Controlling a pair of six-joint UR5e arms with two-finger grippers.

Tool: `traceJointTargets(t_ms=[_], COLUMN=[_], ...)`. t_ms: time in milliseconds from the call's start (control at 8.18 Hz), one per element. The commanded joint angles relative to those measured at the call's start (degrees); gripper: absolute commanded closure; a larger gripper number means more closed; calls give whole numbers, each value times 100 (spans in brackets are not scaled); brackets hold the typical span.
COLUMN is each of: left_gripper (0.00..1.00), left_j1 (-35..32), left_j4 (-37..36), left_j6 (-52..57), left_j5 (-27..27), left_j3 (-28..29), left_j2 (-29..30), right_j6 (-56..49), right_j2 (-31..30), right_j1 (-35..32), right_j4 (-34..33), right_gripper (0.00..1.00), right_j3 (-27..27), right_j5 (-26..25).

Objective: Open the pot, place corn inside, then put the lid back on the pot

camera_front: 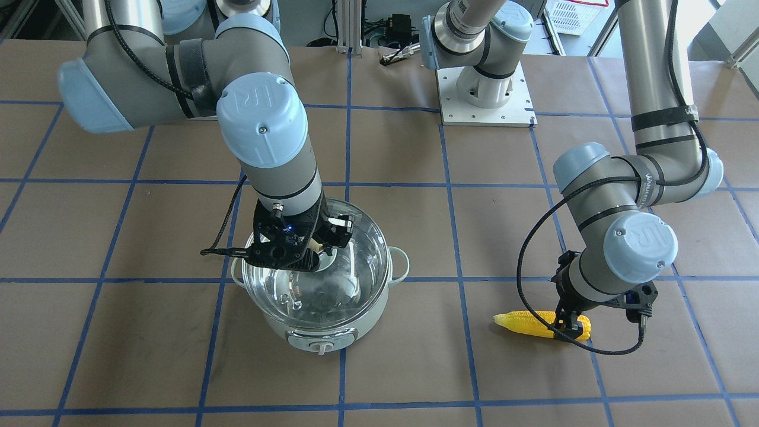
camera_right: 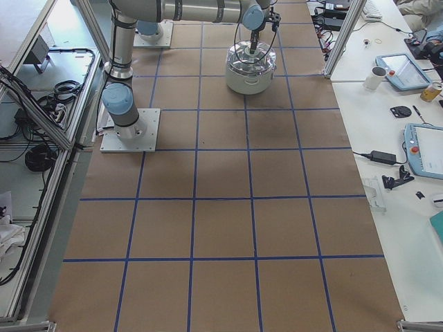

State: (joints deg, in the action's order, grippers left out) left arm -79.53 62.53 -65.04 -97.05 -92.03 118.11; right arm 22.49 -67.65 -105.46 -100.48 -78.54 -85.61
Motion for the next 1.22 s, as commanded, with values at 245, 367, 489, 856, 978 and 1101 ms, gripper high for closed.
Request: traceJointTargets(t_ms=[245,367,489,856,978,1101], left_gripper=[0,0,0,0,0,0], left_j1=[139,139,139,139,139,139], left_j4=[-66,-66,-92,-434,-478,-540], left_j6=[35,18,0,0,-9,0], left_j5=[28,28,37,46,37,46], left_j3=[-17,10,19,19,19,19], left_j2=[247,256,256,431,501,511], right_j6=[-2233,-2858,-3334,-4137,-4138,-4138], right_j2=[-599,-705,-784,-873,-881,-899], right_j1=[1392,1780,2088,2679,2680,2689], right_j4=[835,985,1013,1163,1154,1136], right_gripper=[90,93,93,94,95,95], right_j3=[137,137,128,102,49,-73], right_j5=[-580,-580,-588,-632,-728,-738])
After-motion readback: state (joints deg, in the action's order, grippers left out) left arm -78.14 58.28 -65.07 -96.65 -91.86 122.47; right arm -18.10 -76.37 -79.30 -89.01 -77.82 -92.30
